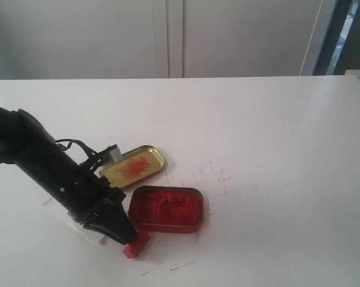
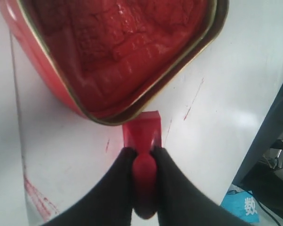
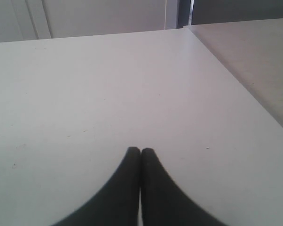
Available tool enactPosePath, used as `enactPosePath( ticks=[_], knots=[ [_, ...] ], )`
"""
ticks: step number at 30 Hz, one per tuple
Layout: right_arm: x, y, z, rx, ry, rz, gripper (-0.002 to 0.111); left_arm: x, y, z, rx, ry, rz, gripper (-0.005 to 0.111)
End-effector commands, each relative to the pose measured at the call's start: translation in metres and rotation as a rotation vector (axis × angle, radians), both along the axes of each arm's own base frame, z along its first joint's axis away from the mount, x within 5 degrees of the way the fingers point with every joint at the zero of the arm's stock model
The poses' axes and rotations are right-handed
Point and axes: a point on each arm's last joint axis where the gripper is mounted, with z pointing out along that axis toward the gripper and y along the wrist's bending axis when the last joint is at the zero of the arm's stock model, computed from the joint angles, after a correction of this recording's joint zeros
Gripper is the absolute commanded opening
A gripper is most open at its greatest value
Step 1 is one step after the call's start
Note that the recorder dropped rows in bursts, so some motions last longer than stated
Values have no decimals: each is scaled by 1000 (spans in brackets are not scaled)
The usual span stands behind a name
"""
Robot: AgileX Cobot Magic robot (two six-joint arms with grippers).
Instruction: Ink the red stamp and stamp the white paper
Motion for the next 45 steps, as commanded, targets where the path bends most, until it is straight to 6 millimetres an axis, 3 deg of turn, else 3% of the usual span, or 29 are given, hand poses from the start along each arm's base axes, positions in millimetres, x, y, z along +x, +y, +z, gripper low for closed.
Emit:
enactPosePath(
  ticks=[1, 12, 21, 32, 35, 39, 45],
  knots=[
    [0, 0, 0, -5, -13, 5, 0, -2, 0, 0, -6, 23, 1, 33],
    [0, 0, 0, -5, -13, 5, 0, 9, 10, 16, -51, 42, -57, 38],
    [0, 0, 0, -5, -13, 5, 0, 23, 32, 23, 113, 66, -36, 38],
    [0, 0, 0, -5, -13, 5, 0, 29, 30, 46, 76, -23, 7, 37],
    [0, 0, 0, -5, -13, 5, 0, 29, 28, 51, 58, -35, 25, 30],
    [0, 0, 0, -5, -13, 5, 0, 29, 28, 57, 51, -59, 33, 2],
    [0, 0, 0, -5, -13, 5, 0, 25, 31, 74, 61, -112, 34, 0]
  ],
)
